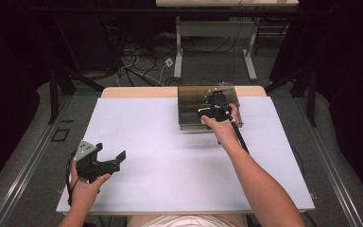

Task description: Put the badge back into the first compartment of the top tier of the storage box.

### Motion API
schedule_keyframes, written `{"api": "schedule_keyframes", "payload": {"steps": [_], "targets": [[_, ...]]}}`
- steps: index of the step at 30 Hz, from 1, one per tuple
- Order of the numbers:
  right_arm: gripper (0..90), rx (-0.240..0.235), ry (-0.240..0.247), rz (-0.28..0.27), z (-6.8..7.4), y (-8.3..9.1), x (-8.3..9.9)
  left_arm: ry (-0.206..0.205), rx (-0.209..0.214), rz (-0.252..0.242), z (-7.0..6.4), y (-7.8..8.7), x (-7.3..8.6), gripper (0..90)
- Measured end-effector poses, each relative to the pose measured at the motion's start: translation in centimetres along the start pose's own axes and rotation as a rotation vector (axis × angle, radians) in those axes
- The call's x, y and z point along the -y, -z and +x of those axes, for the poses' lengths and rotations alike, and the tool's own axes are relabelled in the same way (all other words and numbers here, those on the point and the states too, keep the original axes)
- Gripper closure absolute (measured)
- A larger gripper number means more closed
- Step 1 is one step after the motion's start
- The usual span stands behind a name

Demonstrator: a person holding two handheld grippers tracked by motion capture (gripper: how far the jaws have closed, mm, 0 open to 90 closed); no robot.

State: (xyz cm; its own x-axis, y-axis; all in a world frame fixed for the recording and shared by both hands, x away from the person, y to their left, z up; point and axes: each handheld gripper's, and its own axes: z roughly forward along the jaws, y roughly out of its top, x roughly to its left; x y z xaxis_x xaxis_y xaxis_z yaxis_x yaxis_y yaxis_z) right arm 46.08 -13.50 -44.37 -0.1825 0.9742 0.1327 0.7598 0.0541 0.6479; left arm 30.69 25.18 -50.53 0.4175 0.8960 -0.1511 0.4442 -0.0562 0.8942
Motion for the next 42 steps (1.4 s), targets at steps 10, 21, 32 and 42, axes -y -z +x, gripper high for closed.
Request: {"api": "schedule_keyframes", "payload": {"steps": [10, 21, 32, 42], "targets": [[32.8, -0.004, -0.005, 0.000, 0.7, -0.2, -0.2, -0.014, 0.003, 0.006, 0.0, -0.1, -0.1, 1.6], [32.8, 0.004, 0.001, -0.004, 1.1, -0.4, -0.3, -0.015, 0.009, 0.005, -0.1, -0.2, -0.1, 1.6], [32.7, -0.005, -0.004, 0.008, 1.8, -1.2, -0.3, -0.008, 0.011, 0.002, -0.1, -0.2, -0.1, 1.6], [32.7, -0.011, -0.002, 0.009, 2.7, -1.7, -0.4, -0.010, 0.012, 0.001, 0.0, -0.2, -0.1, 1.6]]}}
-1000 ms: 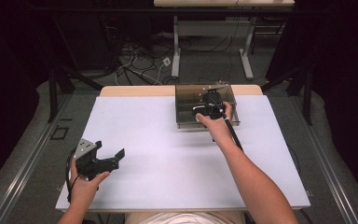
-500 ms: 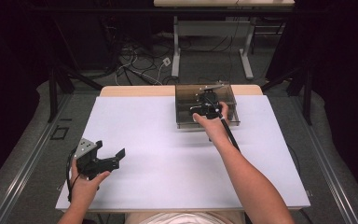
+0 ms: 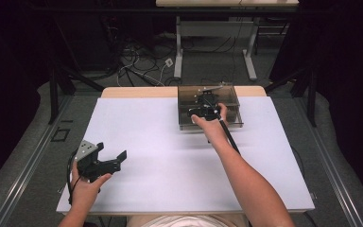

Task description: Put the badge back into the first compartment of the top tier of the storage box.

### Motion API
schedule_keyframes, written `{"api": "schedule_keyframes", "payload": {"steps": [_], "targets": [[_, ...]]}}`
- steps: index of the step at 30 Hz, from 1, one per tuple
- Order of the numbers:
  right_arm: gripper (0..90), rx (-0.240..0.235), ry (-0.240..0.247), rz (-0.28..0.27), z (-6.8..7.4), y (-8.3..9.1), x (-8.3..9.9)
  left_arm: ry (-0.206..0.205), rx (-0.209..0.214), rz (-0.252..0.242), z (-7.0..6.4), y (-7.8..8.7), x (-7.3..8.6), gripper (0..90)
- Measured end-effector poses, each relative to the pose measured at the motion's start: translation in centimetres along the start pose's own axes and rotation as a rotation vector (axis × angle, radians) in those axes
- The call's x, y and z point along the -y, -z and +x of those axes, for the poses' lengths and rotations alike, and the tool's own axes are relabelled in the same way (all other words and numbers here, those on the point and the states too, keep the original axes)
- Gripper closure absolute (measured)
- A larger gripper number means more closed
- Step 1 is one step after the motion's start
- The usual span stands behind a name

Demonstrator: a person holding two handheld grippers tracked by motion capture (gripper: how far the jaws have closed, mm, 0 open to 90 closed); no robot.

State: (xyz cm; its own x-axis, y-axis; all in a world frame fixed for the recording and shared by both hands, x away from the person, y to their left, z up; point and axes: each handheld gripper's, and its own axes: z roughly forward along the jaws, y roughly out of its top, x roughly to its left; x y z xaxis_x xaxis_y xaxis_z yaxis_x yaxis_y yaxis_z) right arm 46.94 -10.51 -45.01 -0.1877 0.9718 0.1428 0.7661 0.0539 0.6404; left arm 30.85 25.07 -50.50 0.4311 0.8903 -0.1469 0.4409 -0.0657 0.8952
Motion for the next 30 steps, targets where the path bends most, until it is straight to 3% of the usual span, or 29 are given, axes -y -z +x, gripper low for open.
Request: {"api": "schedule_keyframes", "payload": {"steps": [22, 30], "targets": [[33.7, -0.051, -0.022, 0.015, 1.6, -0.8, -0.1, 0.002, 0.005, -0.001, 0.0, 0.0, 0.0, 1.6], [32.3, -0.045, -0.018, 0.009, 1.8, -0.7, -0.2, 0.002, 0.005, 0.002, 0.0, 0.0, 0.0, 1.6]]}}
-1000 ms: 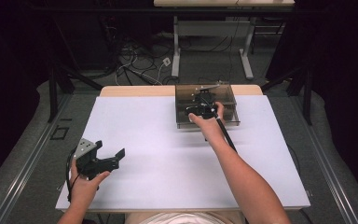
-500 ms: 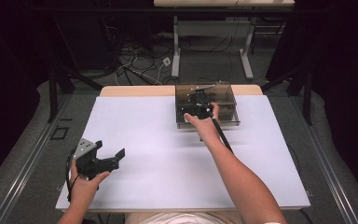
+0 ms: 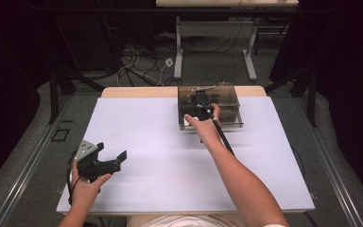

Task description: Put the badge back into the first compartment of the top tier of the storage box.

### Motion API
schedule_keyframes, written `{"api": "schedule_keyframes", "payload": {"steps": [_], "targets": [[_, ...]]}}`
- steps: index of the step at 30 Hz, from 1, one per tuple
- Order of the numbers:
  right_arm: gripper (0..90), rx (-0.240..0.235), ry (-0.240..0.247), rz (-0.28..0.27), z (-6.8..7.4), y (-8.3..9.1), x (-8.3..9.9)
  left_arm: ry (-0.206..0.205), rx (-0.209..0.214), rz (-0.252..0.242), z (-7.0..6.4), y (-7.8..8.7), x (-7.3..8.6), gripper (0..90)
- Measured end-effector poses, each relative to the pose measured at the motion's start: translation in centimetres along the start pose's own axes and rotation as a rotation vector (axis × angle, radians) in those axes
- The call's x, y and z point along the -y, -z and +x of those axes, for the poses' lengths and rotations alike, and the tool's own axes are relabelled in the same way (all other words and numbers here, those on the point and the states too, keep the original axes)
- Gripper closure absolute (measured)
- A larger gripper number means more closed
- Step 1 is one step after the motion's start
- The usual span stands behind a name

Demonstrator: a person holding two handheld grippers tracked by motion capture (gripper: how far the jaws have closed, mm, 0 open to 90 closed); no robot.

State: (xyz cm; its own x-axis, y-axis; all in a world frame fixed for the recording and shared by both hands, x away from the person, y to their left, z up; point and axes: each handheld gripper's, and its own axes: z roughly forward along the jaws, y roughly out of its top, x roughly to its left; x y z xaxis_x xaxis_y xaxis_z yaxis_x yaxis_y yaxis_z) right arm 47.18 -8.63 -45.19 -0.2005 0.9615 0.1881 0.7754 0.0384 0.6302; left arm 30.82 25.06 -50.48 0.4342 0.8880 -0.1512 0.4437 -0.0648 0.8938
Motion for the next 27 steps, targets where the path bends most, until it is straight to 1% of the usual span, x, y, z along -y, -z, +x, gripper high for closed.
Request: {"api": "schedule_keyframes", "payload": {"steps": [3, 7, 8, 10, 11, 16, 18, 22, 24, 27], "targets": [[30.5, -0.004, 0.007, 0.003, -0.1, 0.0, 0.0, 0.000, 0.000, 0.000, 0.0, 0.0, 0.0, 1.6], [29.3, -0.011, 0.004, 0.002, -0.1, 0.2, 0.1, 0.000, -0.001, 0.001, 0.0, 0.0, 0.0, 1.6], [28.8, -0.007, 0.013, -0.002, -0.1, 0.4, 0.1, 0.001, -0.001, 0.000, 0.0, 0.0, 0.0, 1.6], [28.4, -0.013, 0.010, 0.000, -0.1, 0.5, 0.2, -0.001, -0.001, 0.000, 0.0, 0.0, 0.0, 1.6], [28.1, -0.011, 0.020, -0.004, -0.1, 0.5, 0.2, -0.002, -0.001, 0.000, 0.0, 0.0, 0.0, 1.6], [27.2, -0.022, 0.020, 0.002, -0.2, 0.7, 0.4, -0.003, -0.001, 0.000, 0.0, 0.0, 0.0, 1.6], [26.5, -0.018, 0.038, -0.006, -0.4, 0.8, 0.6, -0.003, -0.001, 0.001, 0.0, 0.0, 0.0, 1.6], [25.7, -0.028, 0.029, -0.004, -0.6, 1.2, 0.9, -0.007, -0.003, 0.002, 0.0, -0.1, 0.0, 1.6], [25.6, -0.021, 0.038, -0.014, -0.7, 1.2, 1.0, -0.001, -0.002, 0.000, 0.0, -0.1, 0.0, 1.6], [24.7, -0.032, 0.038, -0.013, -1.1, 1.5, 1.3, -0.001, -0.001, 0.003, 0.0, -0.1, 0.0, 1.6]]}}
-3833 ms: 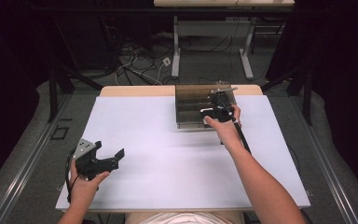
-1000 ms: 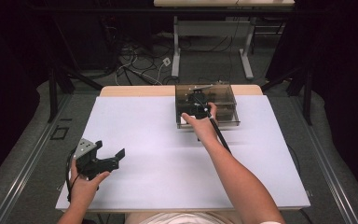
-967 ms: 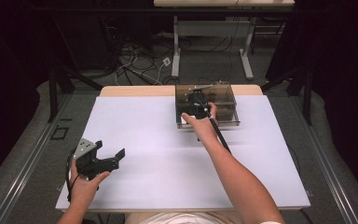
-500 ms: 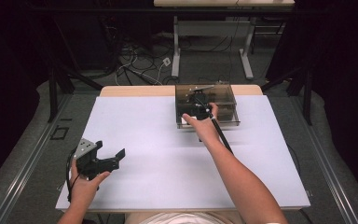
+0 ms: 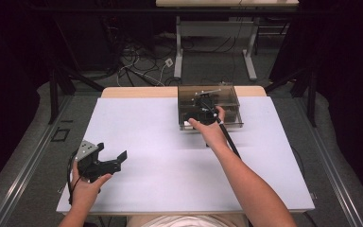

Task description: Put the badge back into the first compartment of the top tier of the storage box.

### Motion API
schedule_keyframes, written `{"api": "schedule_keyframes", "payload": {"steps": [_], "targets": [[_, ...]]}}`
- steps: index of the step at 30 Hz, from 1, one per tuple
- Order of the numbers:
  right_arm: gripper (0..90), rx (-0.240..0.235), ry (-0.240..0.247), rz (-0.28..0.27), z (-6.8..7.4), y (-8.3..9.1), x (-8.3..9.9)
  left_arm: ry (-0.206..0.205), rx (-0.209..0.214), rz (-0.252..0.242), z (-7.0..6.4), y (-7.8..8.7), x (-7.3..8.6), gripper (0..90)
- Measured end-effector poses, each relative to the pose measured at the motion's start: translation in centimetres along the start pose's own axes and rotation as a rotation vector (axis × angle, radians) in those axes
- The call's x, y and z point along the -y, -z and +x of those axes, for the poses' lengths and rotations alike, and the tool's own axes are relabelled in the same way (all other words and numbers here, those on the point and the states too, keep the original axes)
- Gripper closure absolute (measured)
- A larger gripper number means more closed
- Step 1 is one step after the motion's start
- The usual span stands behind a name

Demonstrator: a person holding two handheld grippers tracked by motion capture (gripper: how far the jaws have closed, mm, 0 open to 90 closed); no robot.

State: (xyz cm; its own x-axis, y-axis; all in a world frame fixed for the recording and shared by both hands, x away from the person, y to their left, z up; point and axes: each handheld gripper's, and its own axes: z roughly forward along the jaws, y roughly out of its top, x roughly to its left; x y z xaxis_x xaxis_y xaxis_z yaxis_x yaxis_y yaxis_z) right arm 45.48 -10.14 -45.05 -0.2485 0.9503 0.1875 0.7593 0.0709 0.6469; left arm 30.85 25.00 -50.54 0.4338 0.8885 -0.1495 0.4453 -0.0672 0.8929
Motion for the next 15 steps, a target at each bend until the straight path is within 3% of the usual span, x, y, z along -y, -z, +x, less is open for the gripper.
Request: {"api": "schedule_keyframes", "payload": {"steps": [7, 15], "targets": [[21.2, -0.014, 0.000, -0.011, -0.9, 0.7, 0.9, -0.004, 0.000, 0.004, 0.0, 0.0, 0.0, 1.6], [18.1, -0.041, 0.034, -0.030, -1.5, 1.7, 2.1, 0.002, 0.000, 0.000, 0.0, 0.0, 0.0, 1.6]]}}
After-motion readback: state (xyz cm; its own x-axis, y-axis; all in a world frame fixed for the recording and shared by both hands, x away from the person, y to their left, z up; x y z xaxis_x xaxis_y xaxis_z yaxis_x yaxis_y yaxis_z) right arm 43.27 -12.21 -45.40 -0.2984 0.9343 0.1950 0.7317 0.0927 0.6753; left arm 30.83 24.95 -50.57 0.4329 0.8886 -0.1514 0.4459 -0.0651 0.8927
